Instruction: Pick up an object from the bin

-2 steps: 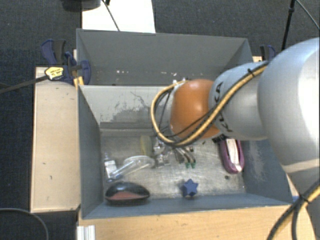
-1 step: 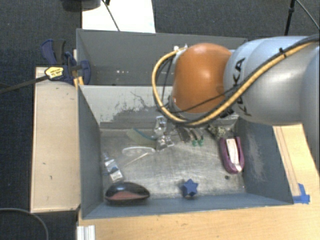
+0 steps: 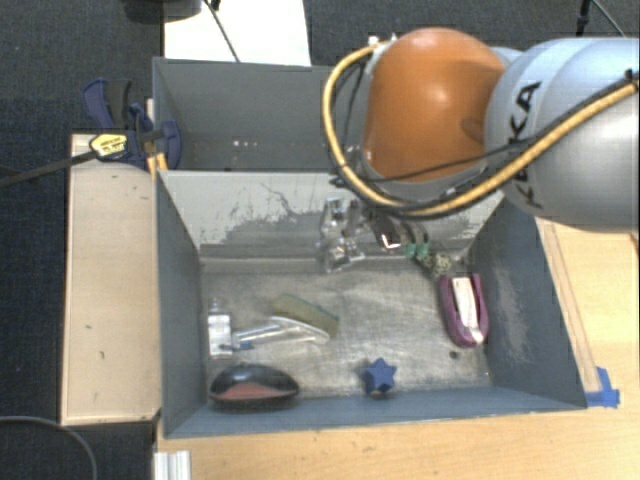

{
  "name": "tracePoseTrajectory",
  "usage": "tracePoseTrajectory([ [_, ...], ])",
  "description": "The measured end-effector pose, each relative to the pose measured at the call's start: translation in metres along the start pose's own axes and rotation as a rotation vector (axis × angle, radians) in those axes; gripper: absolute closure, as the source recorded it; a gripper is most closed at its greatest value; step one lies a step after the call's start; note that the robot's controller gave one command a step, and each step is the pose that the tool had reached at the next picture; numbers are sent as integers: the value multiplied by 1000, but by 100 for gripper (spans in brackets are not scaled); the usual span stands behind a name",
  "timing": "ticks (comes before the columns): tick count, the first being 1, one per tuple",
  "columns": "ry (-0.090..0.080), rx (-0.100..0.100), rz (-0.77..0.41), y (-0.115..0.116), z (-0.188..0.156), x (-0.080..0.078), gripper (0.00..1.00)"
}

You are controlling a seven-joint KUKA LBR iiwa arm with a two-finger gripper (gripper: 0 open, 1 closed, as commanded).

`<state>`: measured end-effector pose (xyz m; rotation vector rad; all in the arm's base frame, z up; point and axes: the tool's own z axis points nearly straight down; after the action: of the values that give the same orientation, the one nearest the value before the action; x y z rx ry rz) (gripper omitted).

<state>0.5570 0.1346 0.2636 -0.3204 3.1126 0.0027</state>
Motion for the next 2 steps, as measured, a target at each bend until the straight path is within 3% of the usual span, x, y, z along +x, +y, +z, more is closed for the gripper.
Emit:
tracePoseTrajectory([
  [1,9,0,-1,0,5,2,0],
  [2,20,-2,-26,85,113,43,0],
])
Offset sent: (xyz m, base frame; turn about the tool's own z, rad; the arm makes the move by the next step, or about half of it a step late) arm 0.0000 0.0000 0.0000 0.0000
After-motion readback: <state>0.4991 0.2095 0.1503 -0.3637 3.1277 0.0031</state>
